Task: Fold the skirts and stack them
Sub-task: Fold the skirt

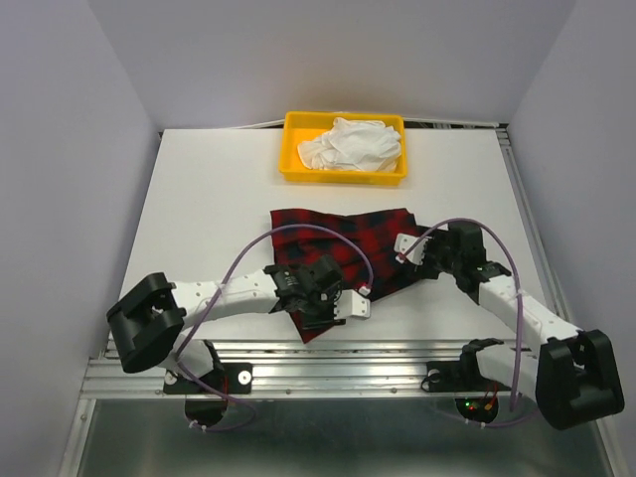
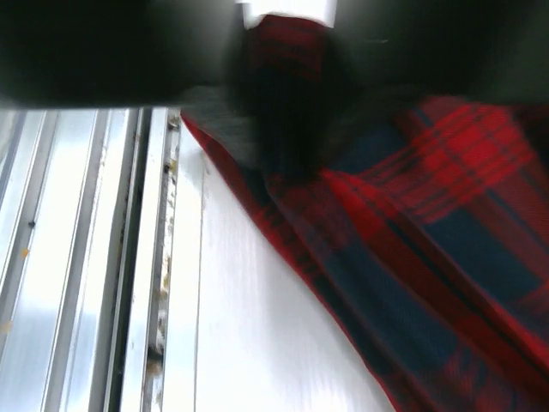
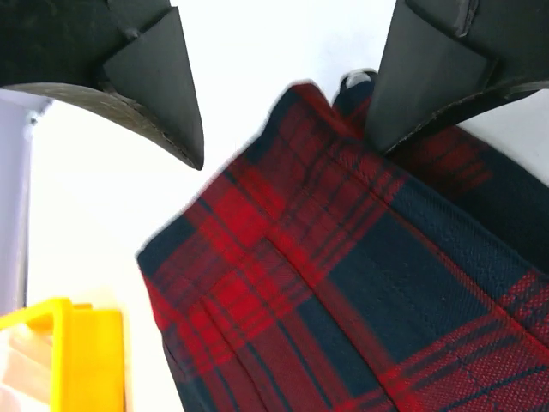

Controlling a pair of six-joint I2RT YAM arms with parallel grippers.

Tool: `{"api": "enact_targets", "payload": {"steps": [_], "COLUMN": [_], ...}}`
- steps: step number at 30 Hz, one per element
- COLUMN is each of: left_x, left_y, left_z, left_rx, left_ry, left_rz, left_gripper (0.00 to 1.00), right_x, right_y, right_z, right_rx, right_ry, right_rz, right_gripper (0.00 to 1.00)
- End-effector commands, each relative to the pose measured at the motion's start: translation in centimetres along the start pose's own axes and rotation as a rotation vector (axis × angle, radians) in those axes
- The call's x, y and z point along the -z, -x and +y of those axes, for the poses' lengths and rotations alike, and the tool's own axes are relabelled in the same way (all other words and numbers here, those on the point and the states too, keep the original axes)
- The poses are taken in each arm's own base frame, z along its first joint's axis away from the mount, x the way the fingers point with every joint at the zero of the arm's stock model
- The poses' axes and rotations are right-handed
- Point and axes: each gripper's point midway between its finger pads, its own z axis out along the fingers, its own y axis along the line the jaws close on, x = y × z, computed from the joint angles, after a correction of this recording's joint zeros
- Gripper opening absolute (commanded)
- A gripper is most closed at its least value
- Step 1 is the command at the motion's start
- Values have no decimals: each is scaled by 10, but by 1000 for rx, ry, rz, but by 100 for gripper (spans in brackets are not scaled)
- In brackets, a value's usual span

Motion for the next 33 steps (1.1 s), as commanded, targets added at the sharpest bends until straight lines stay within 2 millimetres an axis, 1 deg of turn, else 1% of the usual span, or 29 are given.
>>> {"api": "enact_targets", "payload": {"steps": [1,2,3,4,6,8,10,11,12,13,14,15,16,17,18,19,20,21,22,23,24,25,26,27,28,29,30,31,33], "left_x": [26,35,45,65,83,100,102,105,108,109,109,108,102,96,91,78,70,61,44,37,23,18,14,10,2,0,-2,-5,-3], "left_y": [2,11,16,29,39,43,37,39,35,40,41,43,47,48,49,45,42,34,19,11,-3,-10,-17,-24,-38,-47,-53,-61,-70], "left_z": [3,1,3,7,11,15,19,24,35,43,52,61,71,74,76,80,85,84,80,79,75,74,73,73,75,76,79,86,101], "left_rx": [-1,-2,-7,-32,-30,-27,-15,-5,32,66,108,138,164,182,193,215,243,255,277,288,304,310,319,327,343,359,376,378,398], "left_ry": [-32,-49,-41,-7,36,67,73,81,98,92,106,118,119,115,110,102,119,107,83,80,62,57,54,53,44,37,37,37,64], "left_rz": [-1,-50,-79,-135,-178,-197,-169,-173,-174,-193,-198,-207,-202,-194,-190,-170,-155,-125,-72,-44,-1,21,39,58,103,128,145,165,180], "left_gripper": [56,65,71,75,78,78,78,78,77,77,77,75,70,68,68,68,68,67,63,62,61,60,60,58,56,55,55,52,52], "right_x": [18,21,24,31,37,44,49,52,54,58,59,59,53,55,51,35,33,23,8,5,1,-7,-10,-12,-14,-16,-15,-10,-5], "right_y": [2,5,7,11,13,13,8,9,5,5,4,7,8,18,22,20,37,26,31,28,31,22,17,11,4,-6,-10,-14,-14], "right_z": [-9,-17,-24,-35,-43,-51,-55,-56,-56,-57,-61,-64,-63,-77,-79,-65,-78,-59,-59,-45,-40,-24,-16,-7,13,26,38,55,74], "right_rx": [42,46,47,50,26,-8,-46,-81,-110,-164,-203,-240,-329,-368,-415,-511,-527,-576,-628,-660,-678,-702,-704,-702,-687,-686,-672,-666,-645], "right_ry": [-16,-42,-63,-93,-114,-129,-145,-148,-141,-138,-147,-151,-137,-142,-119,-21,15,87,163,239,293,349,373,397,442,471,503,555,613], "right_rz": [26,27,30,40,51,80,111,120,134,137,140,134,135,120,116,137,85,141,134,166,157,195,208,222,260,297,330,363,387], "right_gripper": [81,81,82,84,86,86,86,85,84,80,78,74,72,67,66,65,62,59,58,54,52,51,51,51,50,46,44,42,41]}}
